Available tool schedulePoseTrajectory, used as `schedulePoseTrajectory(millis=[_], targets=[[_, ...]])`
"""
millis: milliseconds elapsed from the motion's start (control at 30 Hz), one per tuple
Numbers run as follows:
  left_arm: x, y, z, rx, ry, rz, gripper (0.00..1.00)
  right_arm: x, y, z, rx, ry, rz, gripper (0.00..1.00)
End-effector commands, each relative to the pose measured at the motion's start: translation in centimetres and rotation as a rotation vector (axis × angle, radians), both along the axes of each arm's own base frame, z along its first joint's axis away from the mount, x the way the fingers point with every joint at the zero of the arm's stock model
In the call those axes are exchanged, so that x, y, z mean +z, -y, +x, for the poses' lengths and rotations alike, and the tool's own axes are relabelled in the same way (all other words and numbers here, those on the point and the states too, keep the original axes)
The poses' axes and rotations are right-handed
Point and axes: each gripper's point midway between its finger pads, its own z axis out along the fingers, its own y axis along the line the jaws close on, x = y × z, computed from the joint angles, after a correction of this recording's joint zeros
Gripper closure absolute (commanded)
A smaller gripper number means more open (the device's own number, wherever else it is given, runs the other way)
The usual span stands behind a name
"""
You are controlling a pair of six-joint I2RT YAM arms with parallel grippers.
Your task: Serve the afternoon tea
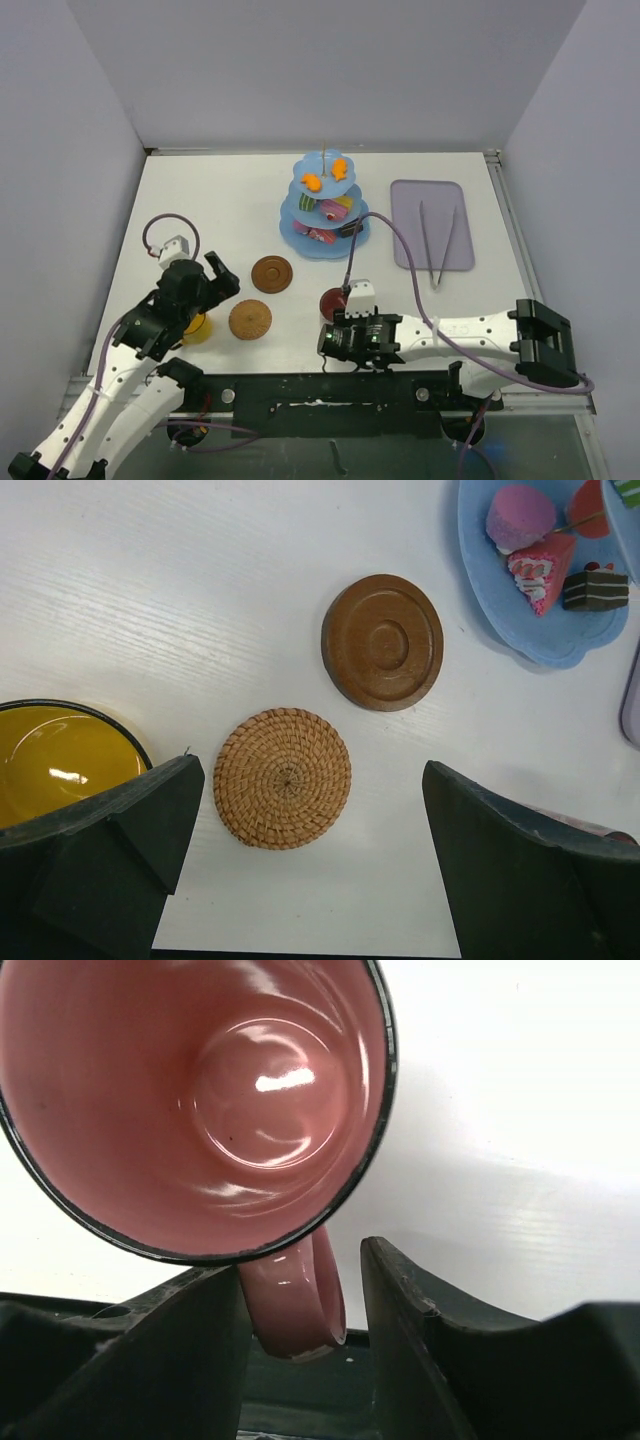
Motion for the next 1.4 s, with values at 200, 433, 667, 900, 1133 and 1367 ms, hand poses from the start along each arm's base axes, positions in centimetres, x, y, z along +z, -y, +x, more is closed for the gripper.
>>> schedulePoseTrajectory(millis=[200,433,667,900,1133,1367], targets=[[2.3,0.0,0.8,0.024,0.111,-0.042,0.09,3.2,-1.2,3.2,0.246,0.246,0.137,0.44],[2.6,0.2,0.6,0.004,0.124,-0.049,0.09,3.5,-0.6,3.7,0.427,0.344,0.160,0.43],[3.0,0.5,0.8,-0.016,0.148,-0.048,0.09,1.9,-1.8,3.5,0.529,0.350,0.124,0.49],[3.1,0.7,0.8,-0.031,0.152,-0.050,0.09,1.0,-1.1,4.3,0.509,0.375,0.079,0.65],[3.4,0.7,0.7,-0.037,0.167,-0.052,0.09,1.6,-0.6,3.9,0.493,0.384,0.144,0.88],[2.7,0.7,0.6,-0.039,0.157,-0.047,0.09,4.2,-0.8,4.9,0.464,0.443,0.138,1.00]])
